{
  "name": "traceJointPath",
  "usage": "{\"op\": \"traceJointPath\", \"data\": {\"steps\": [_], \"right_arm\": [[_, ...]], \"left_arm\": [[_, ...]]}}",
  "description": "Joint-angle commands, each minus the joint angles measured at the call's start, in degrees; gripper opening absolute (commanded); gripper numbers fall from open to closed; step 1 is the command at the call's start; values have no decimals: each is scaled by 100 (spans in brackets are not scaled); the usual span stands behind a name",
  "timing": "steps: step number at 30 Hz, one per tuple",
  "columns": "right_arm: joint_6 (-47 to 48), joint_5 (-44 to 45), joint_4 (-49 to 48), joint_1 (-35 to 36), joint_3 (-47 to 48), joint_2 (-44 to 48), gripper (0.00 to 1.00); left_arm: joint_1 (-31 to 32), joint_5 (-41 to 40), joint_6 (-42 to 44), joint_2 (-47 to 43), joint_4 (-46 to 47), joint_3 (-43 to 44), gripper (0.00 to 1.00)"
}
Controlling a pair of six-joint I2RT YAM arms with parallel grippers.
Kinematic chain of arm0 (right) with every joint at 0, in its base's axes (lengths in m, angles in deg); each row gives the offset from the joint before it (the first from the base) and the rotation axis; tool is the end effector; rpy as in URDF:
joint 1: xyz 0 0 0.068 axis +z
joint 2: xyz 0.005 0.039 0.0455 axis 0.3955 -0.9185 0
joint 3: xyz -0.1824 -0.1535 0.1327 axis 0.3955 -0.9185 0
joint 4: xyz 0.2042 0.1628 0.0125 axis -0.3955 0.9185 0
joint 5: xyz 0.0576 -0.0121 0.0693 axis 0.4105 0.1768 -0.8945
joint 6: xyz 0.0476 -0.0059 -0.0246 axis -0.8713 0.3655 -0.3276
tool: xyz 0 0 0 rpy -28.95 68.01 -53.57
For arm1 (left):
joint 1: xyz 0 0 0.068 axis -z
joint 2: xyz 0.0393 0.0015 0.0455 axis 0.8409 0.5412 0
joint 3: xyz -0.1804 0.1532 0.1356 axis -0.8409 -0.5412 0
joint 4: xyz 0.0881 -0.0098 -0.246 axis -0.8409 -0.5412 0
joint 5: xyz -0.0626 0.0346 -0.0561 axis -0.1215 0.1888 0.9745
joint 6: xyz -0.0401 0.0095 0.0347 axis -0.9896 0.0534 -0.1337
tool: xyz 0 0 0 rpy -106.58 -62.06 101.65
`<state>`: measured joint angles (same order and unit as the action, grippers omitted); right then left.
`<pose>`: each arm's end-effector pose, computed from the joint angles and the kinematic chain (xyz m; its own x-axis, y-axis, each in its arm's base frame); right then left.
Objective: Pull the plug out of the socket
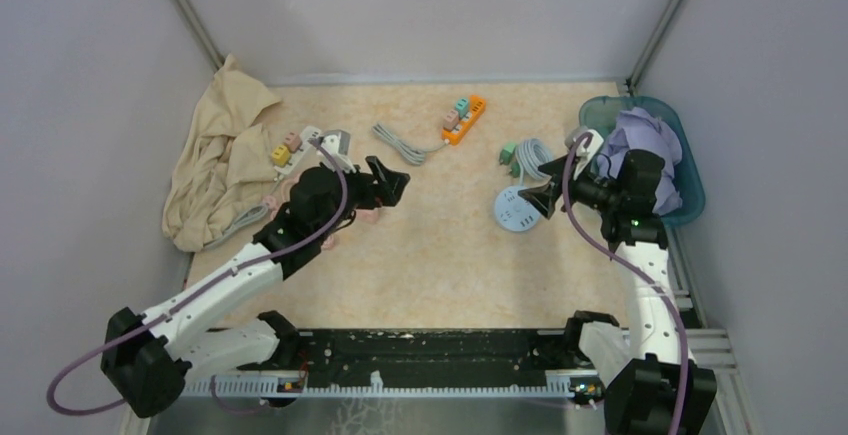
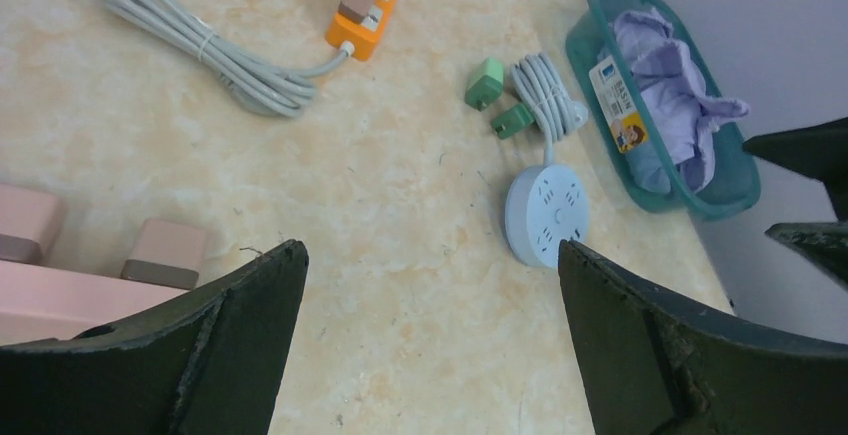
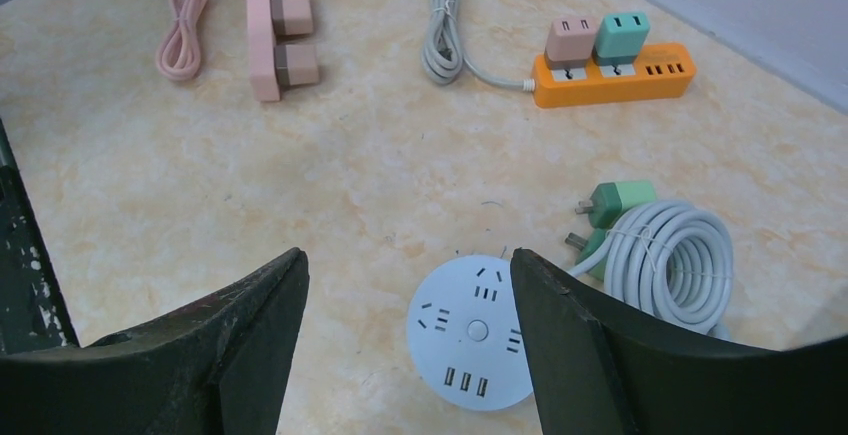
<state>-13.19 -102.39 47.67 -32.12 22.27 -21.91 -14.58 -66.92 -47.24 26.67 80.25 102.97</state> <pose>0.1981 0.0001 0.3032 -0.1297 -0.1267 -0.9834 -0.7888 0.6141 0.0249 0.1802 -0.1549 0.3127 -0.3658 -0.3396 -0.8665 0.3529 0.8109 -0.4668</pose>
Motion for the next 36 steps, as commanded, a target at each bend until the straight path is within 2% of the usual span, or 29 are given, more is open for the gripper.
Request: {"op": "traceJointPath", "data": {"steps": [1,7,12,16,18,22,26,29,33,36], "right_arm": [[-347,-16,-425,-59,24,110,74],[-548,-107,-607,-59,-51,255,73],[-651,-132,-722,-59,-108,311,73],[-654,-83,-746,-59,-118,311,73],[-654,-65,-760,-60,-126,319,73],[-678,-65,-781,-61,-131,295,73],[-691,-87,-796,-59,-134,301,73],[-660,-34,-791,-58,-135,298,73],[-655,-51,-777,-59,-126,259,73],[-637,-37,-774,-59,-126,251,73]], "left_arm": [[-456,1532,192,404,907,-181,100],[-1125,3261,2158,2150,1303,810,93],[-1376,3824,3059,3625,922,2193,96],[-1493,4104,3223,4776,312,3541,95],[-1505,4218,3190,5246,422,3947,94],[-1502,4303,3091,5720,1406,4025,85],[-1501,3958,2994,6095,1898,4148,86],[-1499,3870,2932,6461,1725,4517,88],[-1500,3838,2911,7026,1043,5320,90],[-1490,3547,2966,7319,522,5776,99]]}}
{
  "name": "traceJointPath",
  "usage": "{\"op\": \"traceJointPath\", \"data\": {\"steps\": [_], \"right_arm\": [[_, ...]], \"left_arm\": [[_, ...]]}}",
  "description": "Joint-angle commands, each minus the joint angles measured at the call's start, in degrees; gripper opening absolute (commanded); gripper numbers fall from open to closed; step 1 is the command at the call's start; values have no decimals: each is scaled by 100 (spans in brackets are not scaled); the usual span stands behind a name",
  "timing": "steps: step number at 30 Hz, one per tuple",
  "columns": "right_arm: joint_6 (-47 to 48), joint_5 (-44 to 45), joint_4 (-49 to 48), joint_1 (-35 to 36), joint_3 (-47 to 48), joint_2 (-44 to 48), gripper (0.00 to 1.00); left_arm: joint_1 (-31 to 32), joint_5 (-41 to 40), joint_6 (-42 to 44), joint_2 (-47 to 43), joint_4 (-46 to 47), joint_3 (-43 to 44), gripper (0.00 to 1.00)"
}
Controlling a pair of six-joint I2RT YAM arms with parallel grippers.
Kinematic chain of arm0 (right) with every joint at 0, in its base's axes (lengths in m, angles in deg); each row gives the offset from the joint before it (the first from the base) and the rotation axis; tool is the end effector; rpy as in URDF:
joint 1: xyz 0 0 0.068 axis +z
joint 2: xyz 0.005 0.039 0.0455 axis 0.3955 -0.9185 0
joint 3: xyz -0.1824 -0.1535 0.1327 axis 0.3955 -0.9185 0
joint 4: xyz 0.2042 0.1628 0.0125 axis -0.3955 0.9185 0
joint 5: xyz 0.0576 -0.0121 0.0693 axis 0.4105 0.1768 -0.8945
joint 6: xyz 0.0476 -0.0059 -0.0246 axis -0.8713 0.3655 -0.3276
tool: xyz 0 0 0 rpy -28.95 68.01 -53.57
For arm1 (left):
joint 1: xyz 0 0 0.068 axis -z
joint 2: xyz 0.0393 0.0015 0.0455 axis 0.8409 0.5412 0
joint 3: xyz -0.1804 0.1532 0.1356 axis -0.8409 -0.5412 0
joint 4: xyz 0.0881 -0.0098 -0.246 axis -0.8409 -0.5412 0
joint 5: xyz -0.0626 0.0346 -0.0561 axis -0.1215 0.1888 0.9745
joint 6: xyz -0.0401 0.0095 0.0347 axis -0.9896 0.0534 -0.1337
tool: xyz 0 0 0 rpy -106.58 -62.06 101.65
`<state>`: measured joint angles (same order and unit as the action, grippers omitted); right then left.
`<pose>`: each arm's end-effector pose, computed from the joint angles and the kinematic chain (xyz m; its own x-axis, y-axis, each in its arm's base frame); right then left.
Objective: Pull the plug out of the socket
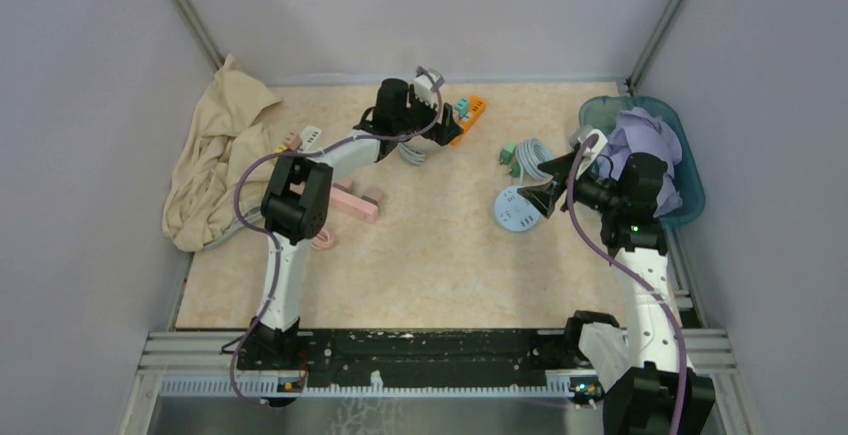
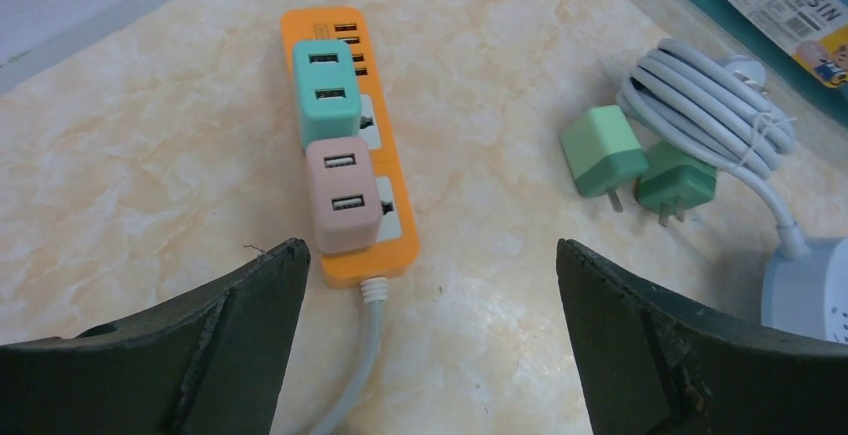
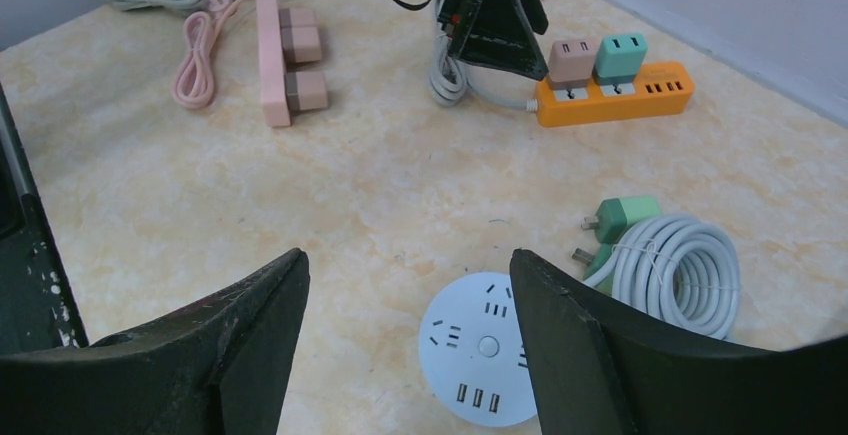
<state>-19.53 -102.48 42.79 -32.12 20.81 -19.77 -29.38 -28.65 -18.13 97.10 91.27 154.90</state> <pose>0.1931 0.0009 0.3085 -0.1216 -0.0726 -0.9899 -0.7794 0.6245 0.0500 0.4541 -0.2570 0.2050 -0.2951 0.1260 -0.9471 0.7686 0.6202 -0.1569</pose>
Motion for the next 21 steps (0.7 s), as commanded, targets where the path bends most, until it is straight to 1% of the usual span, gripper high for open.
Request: {"op": "traceJointPath", "data": {"steps": [1,6,11,15,21], "right_arm": [[-5,-37,-284,-59,20,26,73],[-7,-42,-287,-59,20,-3,73],[1,-39,-290,-58,11,-25,73],[14,-40,-282,-63,11,-44,74],[15,-32,-281,-59,11,-52,74]], "left_arm": [[-7,-397,114,345,-716,694,99],[103,-846,419,673,-1317,1186,100],[231,-1031,579,1139,-1978,1930,100],[337,-1389,604,1412,-2259,2349,100],[459,-1682,747,1616,-2345,2579,97]]}}
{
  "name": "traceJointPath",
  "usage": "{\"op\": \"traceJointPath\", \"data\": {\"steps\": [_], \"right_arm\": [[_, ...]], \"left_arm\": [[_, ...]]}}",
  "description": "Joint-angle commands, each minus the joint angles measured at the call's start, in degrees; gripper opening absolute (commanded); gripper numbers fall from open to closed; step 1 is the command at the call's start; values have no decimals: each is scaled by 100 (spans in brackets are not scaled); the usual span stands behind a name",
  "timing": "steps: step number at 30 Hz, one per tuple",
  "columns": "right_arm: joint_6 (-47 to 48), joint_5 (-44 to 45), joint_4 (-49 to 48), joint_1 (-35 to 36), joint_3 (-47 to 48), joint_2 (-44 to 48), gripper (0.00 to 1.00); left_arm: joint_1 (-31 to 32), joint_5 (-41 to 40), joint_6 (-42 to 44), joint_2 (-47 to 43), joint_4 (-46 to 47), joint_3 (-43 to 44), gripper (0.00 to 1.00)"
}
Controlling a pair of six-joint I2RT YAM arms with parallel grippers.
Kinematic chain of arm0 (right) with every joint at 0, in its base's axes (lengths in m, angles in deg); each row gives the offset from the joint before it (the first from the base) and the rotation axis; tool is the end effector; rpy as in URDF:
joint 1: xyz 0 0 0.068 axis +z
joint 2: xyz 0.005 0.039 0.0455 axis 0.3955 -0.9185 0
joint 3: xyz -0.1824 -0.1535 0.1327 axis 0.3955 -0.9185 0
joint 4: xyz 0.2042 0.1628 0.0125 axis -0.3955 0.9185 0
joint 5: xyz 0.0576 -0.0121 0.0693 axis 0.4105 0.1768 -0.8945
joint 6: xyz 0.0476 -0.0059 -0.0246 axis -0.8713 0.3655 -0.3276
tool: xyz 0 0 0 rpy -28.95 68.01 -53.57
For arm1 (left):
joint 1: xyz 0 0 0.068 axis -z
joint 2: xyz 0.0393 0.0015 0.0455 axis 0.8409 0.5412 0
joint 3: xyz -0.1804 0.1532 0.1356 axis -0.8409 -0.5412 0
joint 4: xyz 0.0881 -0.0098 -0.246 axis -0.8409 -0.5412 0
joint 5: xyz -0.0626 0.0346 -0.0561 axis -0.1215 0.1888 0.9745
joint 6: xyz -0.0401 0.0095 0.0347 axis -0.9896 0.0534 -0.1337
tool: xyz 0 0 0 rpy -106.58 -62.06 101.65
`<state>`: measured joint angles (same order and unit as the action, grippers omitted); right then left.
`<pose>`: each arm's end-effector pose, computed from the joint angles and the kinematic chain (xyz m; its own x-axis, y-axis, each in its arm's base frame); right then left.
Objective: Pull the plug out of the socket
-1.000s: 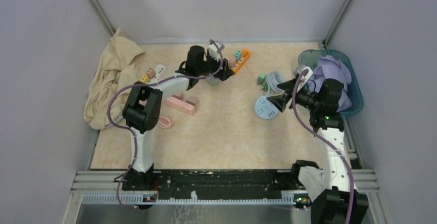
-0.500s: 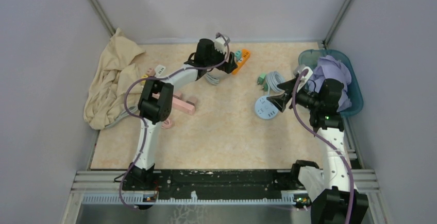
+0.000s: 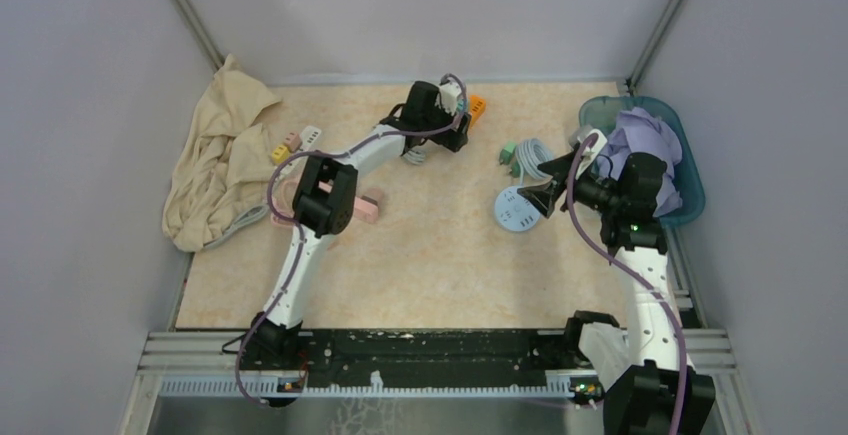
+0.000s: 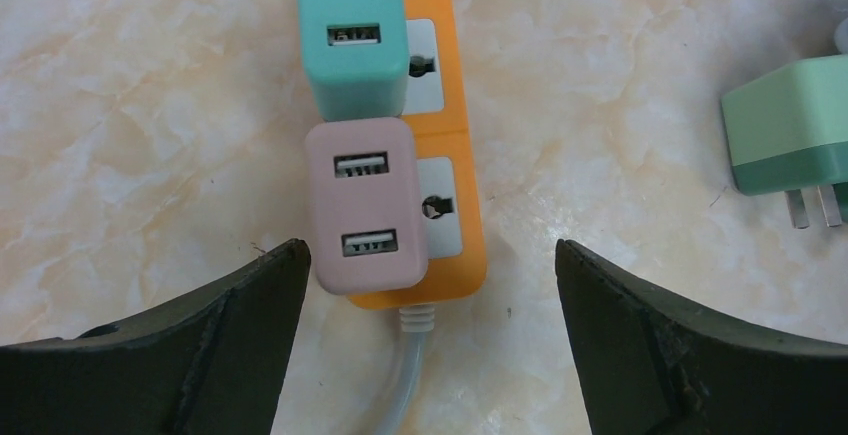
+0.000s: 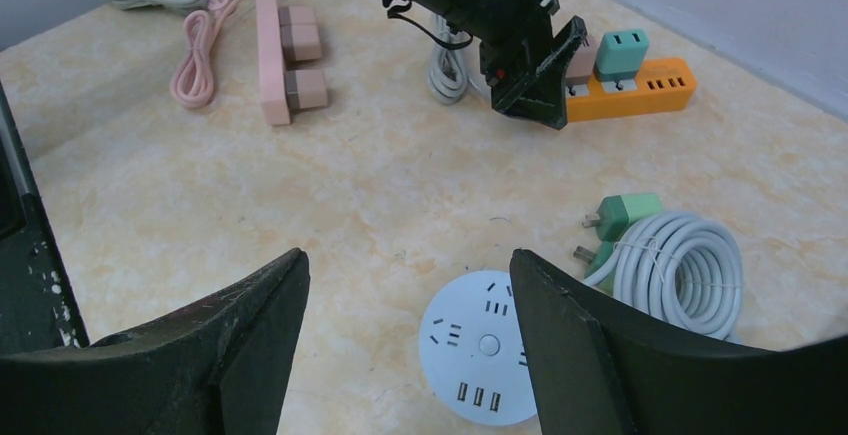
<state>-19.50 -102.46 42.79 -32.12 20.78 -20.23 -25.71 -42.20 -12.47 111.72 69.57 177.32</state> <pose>0.1946 0.0007 0.3069 -0.1296 -0.0716 -0.9890 -0.7788 0.6247 0.0568 0.4817 -0.3037 0.1656 -0.4033 0.3275 -0.8545 0.6837 0.7285 -0.0435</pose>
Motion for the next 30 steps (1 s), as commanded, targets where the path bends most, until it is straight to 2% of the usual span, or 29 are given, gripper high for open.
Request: {"op": "traceJointPath", "data": {"steps": [1,4,12,14,17,22,30], "right_arm": [[9,-30,-286,-59,14,-6,74],[10,-40,-284,-58,14,-14,73],[13,-43,-270,-58,14,-8,73],[22,-43,-271,-59,14,-6,74],[22,-43,-270,-59,14,-3,73],[26,-38,-262,-59,14,-1,74],[19,-64,-268,-56,5,-6,74]], "left_arm": [[110,-382,199,194,-198,401,95],[157,-562,264,301,-268,573,91],[222,-651,406,431,-329,698,68],[223,-641,435,432,-336,697,56],[222,-571,519,398,-334,692,32],[222,-358,636,95,-186,566,1],[229,-83,612,-1520,1159,-1283,0]]}}
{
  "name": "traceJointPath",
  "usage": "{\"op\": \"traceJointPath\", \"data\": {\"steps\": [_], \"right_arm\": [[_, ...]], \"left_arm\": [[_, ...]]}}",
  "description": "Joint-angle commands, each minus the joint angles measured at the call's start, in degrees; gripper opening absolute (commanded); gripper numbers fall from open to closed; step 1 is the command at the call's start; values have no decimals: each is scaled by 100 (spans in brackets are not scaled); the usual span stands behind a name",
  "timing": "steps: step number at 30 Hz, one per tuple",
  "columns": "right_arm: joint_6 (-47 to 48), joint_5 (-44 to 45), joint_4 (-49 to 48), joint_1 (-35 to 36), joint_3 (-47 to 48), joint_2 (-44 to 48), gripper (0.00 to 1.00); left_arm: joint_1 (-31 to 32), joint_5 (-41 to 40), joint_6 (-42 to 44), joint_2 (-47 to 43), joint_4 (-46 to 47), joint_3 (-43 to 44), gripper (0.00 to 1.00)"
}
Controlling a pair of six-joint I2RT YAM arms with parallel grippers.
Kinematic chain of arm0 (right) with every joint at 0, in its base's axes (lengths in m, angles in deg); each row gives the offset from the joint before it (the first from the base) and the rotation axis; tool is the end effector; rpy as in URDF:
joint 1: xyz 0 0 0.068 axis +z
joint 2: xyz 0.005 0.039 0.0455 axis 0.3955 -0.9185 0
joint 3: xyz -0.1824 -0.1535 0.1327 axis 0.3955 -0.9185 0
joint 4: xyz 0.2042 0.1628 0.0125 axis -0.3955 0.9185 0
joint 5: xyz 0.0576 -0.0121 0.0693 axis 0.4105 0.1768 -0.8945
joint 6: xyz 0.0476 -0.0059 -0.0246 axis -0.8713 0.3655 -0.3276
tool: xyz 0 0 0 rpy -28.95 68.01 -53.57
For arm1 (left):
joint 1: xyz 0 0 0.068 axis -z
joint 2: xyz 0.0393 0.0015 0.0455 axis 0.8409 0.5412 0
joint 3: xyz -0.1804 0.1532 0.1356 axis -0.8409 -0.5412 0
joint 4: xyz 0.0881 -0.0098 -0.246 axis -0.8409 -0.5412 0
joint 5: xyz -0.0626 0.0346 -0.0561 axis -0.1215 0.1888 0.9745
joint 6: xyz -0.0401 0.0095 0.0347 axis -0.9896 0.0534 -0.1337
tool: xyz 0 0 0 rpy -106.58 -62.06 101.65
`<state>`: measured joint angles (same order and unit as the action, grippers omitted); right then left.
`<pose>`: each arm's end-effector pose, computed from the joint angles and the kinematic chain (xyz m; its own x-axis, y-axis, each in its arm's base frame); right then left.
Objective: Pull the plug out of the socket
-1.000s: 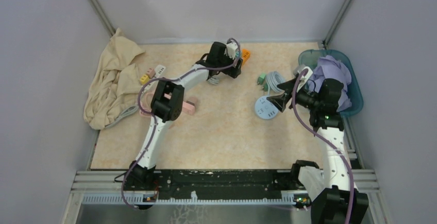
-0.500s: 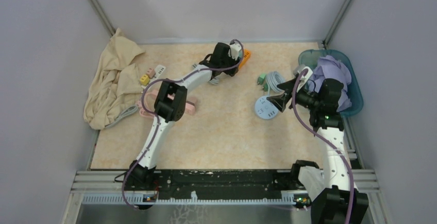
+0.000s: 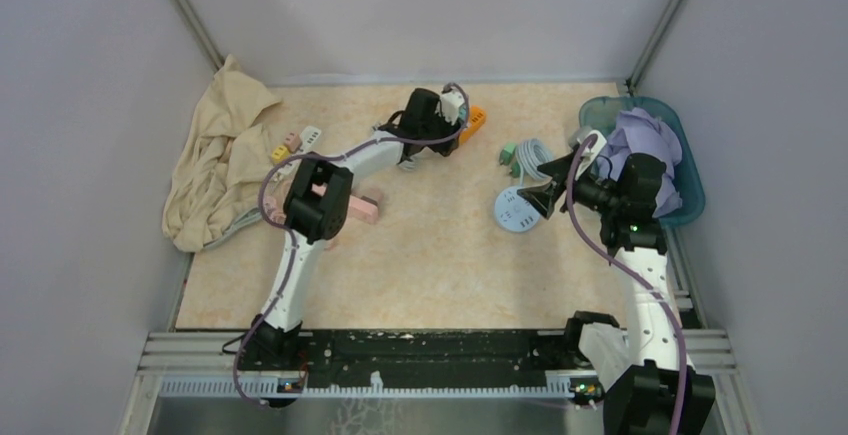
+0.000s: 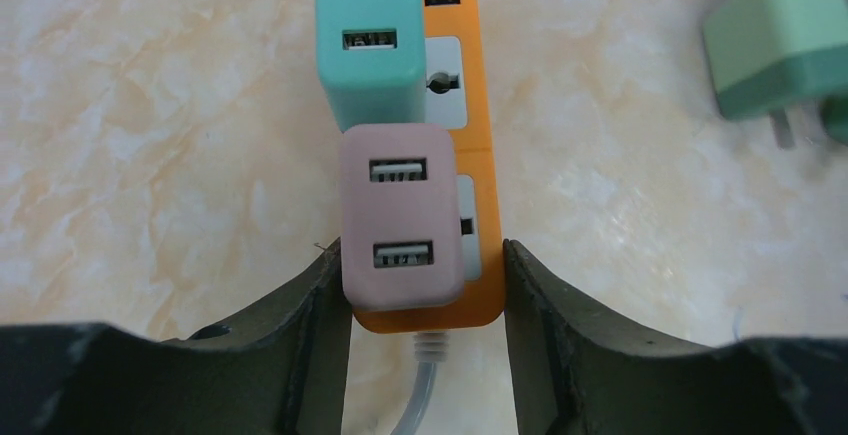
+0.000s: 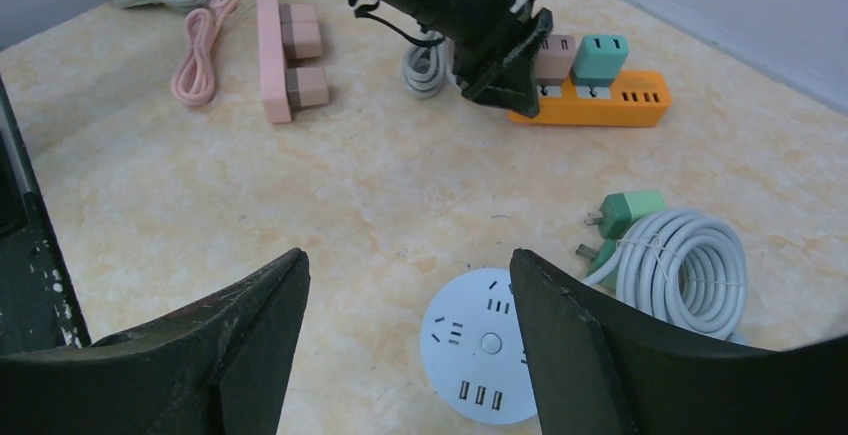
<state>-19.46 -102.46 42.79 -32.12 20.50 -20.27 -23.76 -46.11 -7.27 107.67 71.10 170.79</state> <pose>0.1947 0.0007 0.3052 -0.1345 -0.0712 -0.9883 -0.7786 0.6246 0.0610 0.4599 -0.3097 0.1676 -0.3445 0.4177 -0.8408 0.7005 0.7106 0.0660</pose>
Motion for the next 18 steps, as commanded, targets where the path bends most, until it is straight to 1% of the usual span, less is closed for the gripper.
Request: {"op": "traceJointPath", "data": {"steps": [1,5,11,18], "right_arm": [[17,-71,-272,-58,33,-1,73],[8,-76,-286,-58,17,-10,73],[-11,-157,-329,-58,-6,-27,73],[15,-480,-421,-58,-82,7,73]], "left_arm": [[36,404,91,-1367,1192,-911,0],[87,903,215,-2273,1705,-2014,0],[311,1525,894,-3679,1807,-3755,0],[763,2071,1367,-5255,1804,-5567,0]]}}
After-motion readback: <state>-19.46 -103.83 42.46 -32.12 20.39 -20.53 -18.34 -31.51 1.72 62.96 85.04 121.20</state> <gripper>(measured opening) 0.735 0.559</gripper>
